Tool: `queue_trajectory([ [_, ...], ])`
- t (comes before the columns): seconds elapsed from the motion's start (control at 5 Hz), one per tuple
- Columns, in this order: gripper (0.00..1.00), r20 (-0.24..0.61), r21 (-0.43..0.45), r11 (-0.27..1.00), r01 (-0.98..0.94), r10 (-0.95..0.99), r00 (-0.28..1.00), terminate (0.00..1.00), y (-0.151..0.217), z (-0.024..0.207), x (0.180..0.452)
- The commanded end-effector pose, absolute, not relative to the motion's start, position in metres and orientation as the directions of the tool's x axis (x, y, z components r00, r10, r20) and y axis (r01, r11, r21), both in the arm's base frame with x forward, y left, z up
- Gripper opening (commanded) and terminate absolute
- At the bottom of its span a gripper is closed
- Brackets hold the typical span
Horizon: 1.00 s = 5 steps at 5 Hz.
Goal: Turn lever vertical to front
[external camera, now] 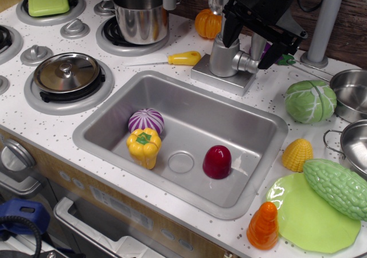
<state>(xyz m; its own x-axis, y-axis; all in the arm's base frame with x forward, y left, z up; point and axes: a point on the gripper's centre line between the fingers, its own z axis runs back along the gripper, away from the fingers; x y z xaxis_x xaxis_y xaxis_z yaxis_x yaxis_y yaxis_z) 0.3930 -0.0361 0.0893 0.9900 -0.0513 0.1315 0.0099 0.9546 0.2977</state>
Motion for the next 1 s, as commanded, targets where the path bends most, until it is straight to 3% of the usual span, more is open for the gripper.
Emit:
queue_trajectory([
  [0.0,1.0,0.131,0.298,0.955,0.01,-0.051,0.99,0.0,-0.036,0.089,0.393],
  [0.2,1.0,0.223,0.33,0.944,-0.005,-0.073,0.972,0.0,-0.034,0.097,0.403],
  [0.8,1.0,0.365,0.331,0.943,-0.046,-0.083,0.927,0.0,-0.04,0.115,0.426],
])
